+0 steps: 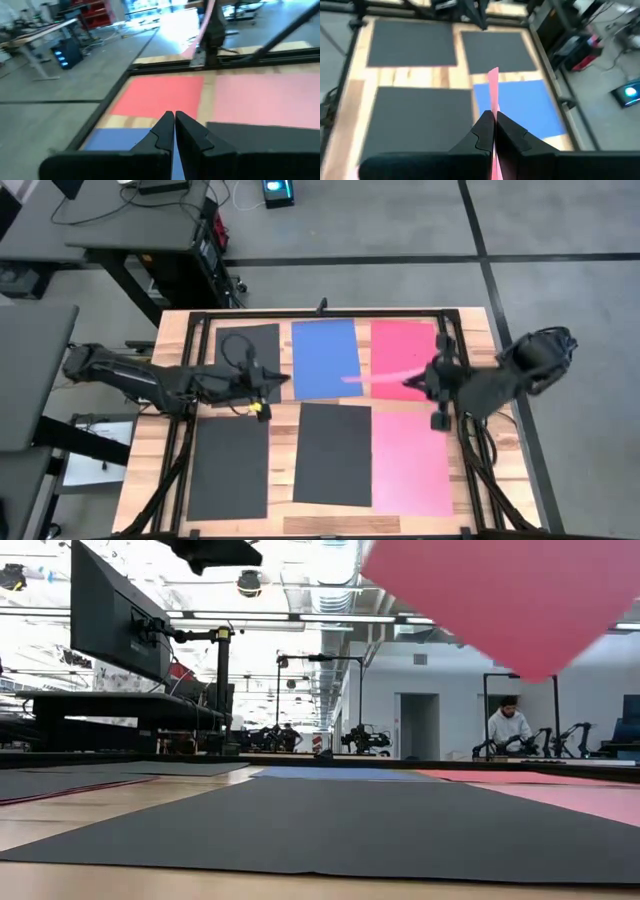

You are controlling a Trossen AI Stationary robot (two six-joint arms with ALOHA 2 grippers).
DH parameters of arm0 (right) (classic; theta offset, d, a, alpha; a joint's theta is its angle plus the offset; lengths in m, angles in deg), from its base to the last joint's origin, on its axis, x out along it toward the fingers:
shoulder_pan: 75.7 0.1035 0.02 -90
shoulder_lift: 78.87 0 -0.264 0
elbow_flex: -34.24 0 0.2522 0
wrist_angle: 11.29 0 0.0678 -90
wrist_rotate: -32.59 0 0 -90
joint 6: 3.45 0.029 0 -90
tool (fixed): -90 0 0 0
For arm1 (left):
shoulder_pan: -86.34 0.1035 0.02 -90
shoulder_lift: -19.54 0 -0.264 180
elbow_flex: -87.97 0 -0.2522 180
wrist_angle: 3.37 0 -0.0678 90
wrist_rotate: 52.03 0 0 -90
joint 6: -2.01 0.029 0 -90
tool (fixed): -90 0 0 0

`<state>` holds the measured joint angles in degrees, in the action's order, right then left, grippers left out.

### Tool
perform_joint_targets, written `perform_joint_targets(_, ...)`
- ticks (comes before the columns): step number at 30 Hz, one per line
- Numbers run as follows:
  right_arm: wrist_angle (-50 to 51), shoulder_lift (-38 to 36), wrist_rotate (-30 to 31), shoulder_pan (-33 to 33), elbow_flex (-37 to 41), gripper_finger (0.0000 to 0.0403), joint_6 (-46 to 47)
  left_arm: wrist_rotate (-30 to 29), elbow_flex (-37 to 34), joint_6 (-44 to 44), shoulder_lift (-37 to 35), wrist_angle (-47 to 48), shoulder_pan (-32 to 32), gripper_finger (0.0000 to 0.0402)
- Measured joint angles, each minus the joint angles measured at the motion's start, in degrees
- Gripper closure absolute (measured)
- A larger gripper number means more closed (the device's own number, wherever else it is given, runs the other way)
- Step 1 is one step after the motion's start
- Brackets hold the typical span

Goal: Organize paper
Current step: Stack the pink paper on top of the pink paper

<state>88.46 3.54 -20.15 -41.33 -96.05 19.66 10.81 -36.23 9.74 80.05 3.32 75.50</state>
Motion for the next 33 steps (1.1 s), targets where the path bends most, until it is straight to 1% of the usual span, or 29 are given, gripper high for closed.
perform_joint_targets(2,0.87,0.99,-0.04,2.03,0.00,0.0403,2.10,1.40,0.00,0.02,2.87,-1.74,-0.28,0.0402)
perform_joint_targets(5,0.86,2.06,0.00,3.18,0.00,0.0403,2.40,3.01,0.00,0.28,6.64,-5.70,-0.38,0.0402)
perform_joint_targets(8,0.93,2.73,0.00,2.99,0.00,0.0403,2.43,7.20,0.14,1.72,9.72,-9.57,-0.36,0.0401)
perform_joint_targets(11,0.98,2.80,0.00,2.32,0.00,0.0403,2.43,11.32,1.52,4.28,11.97,-9.75,-0.38,0.0388)
perform_joint_targets(12,1.03,2.78,0.00,2.13,0.00,0.0403,2.45,12.12,2.19,5.11,12.37,-9.54,-0.38,0.0380)
perform_joint_targets(15,1.31,2.78,0.00,1.86,0.00,0.0403,2.45,12.15,4.31,6.97,12.80,-6.62,-0.38,0.0345)
perform_joint_targets(20,1.76,2.78,0.02,1.86,0.00,0.0403,2.45,12.12,5.88,7.17,12.80,-5.07,-0.34,0.0271)
perform_joint_targets(22,1.76,2.78,0.01,1.86,0.00,0.0403,2.44,12.13,5.90,5.69,13.38,-5.45,-0.06,0.0242)
perform_joint_targets(25,1.77,2.78,0.02,1.86,0.00,0.0403,2.38,12.98,5.92,0.64,15.93,-8.39,1.54,0.0208)
perform_joint_targets(29,1.49,2.78,0.04,1.86,0.00,0.0403,2.34,21.31,5.91,-3.13,21.50,-15.87,5.16,0.0181)
perform_joint_targets(33,1.48,2.78,0.04,2.32,0.00,0.0403,2.37,28.34,5.88,-5.71,27.02,-26.15,7.81,0.0174)
